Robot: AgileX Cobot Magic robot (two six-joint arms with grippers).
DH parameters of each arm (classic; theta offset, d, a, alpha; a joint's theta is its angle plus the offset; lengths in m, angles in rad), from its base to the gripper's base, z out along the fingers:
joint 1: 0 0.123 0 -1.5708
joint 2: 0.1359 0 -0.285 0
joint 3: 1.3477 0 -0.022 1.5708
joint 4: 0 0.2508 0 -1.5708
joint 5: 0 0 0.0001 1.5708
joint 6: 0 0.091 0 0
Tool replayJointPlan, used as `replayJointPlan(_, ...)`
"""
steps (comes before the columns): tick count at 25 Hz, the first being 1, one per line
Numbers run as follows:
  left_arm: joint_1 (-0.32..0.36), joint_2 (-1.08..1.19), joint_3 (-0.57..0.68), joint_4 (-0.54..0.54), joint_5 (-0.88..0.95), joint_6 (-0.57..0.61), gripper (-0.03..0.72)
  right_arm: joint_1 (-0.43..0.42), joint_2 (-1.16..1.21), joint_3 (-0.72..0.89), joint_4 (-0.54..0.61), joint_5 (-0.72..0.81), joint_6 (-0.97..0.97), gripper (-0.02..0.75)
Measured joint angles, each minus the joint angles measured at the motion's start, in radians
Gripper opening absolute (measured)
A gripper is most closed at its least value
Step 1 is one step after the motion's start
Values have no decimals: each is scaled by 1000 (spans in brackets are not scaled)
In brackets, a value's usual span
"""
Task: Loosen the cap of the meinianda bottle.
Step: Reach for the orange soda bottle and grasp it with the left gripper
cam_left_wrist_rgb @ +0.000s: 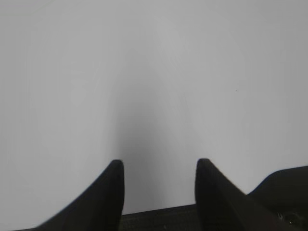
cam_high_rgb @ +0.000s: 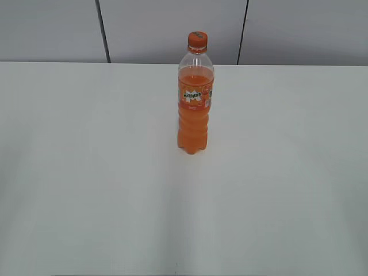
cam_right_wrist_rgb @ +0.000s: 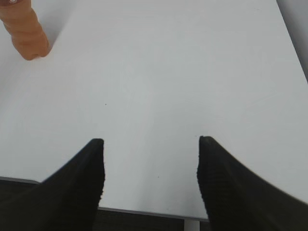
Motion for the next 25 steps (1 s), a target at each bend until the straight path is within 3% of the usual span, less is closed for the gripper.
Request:
replayJointPlan(6, 0, 0, -17, 4, -78, 0, 310, 0, 0, 0, 0, 0, 0, 460)
replayJointPlan(17, 0, 12, -17, 12, -605, 0, 310, 0, 0, 0, 0, 0, 0, 460)
replayJointPlan(25, 0, 133, -17, 12, -775, 0, 310, 0, 0, 0, 0, 0, 0, 460)
